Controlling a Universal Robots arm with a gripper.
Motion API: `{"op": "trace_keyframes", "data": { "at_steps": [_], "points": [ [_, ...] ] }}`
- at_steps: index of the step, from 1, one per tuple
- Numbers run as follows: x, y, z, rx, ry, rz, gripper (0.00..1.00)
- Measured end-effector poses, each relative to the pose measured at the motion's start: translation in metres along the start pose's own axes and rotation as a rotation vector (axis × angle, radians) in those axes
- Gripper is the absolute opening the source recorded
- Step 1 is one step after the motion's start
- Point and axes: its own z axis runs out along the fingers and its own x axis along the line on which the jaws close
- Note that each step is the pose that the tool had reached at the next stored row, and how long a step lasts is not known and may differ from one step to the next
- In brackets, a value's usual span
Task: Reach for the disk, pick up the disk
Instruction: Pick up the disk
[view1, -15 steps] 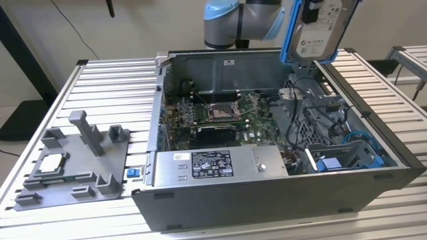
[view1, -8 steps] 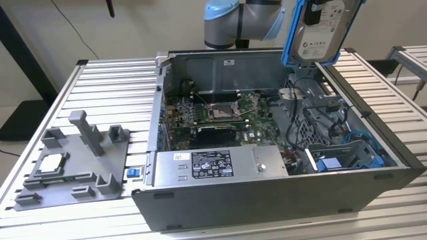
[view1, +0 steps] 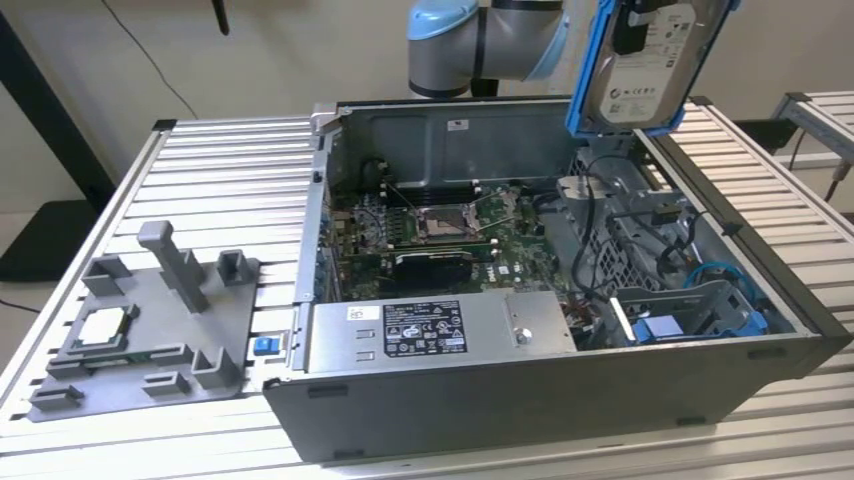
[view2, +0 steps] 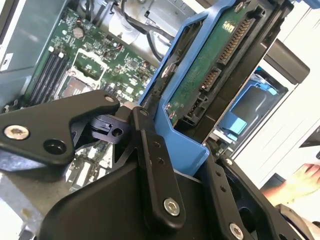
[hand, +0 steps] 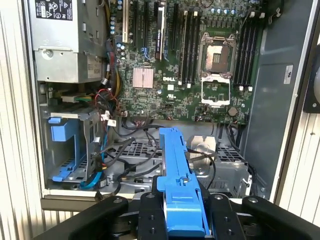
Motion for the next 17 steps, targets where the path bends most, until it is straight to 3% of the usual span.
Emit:
{"op": "trace_keyframes", "data": {
  "at_steps": [17],
  "points": [
    [0.0220,0.0000,0.0000,-0.0010,0.0001,0.000,0.00]
  ]
}}
